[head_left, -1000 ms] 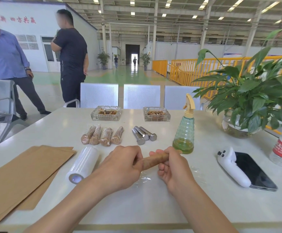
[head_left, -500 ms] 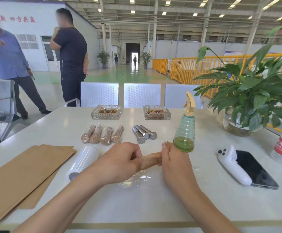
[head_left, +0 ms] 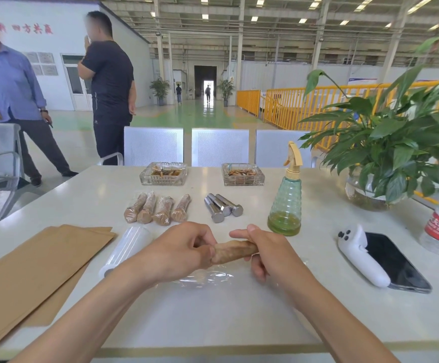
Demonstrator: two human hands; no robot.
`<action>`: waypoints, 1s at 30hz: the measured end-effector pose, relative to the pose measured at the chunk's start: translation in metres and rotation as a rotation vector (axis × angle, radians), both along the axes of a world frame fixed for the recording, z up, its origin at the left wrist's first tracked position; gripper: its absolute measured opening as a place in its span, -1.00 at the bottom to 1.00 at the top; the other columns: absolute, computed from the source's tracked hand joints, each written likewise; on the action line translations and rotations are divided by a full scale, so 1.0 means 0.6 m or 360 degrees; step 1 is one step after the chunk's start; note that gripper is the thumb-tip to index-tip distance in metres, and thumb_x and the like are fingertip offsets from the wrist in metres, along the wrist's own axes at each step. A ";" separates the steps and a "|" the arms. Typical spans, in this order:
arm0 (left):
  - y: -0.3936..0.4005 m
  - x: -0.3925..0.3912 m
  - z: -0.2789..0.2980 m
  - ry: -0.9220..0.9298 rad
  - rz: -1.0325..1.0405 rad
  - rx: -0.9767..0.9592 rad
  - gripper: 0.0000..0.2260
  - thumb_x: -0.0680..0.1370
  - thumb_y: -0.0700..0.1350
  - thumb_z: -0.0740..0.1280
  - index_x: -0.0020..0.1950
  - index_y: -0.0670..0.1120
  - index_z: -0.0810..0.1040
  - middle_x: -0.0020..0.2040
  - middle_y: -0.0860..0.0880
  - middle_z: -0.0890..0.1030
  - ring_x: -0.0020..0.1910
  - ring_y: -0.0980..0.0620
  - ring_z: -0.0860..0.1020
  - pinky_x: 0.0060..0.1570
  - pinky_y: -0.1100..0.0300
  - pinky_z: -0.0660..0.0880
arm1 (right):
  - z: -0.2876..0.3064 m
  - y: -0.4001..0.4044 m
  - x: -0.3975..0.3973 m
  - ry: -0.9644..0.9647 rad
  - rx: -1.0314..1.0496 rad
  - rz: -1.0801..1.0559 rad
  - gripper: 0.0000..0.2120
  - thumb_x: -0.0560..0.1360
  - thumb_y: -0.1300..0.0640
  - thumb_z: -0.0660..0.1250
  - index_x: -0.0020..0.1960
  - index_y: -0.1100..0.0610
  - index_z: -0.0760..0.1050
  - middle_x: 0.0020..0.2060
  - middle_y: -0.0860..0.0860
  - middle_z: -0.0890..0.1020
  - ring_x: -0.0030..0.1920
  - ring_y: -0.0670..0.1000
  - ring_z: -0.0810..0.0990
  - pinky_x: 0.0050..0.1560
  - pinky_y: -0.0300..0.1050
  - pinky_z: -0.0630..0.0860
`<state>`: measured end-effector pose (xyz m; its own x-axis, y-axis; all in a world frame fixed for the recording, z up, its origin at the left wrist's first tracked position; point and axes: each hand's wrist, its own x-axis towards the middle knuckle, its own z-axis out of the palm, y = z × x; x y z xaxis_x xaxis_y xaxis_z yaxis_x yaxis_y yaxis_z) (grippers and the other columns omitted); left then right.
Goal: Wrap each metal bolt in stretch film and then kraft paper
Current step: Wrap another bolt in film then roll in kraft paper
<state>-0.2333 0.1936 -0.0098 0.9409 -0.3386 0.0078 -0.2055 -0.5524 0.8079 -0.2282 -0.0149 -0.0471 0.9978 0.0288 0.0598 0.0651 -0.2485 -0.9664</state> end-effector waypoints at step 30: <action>-0.011 -0.009 -0.051 -0.0370 0.0418 0.0044 -0.57 0.56 0.33 0.28 -0.21 -0.01 0.62 -0.30 0.05 0.65 -0.38 0.08 0.57 -0.29 0.12 0.50 | 0.006 -0.004 0.011 0.0771 0.1158 -0.0124 -0.75 0.65 0.24 0.05 -0.17 0.09 0.35 -0.45 -0.01 0.36 -0.62 -0.15 0.15 -0.65 -0.32 0.11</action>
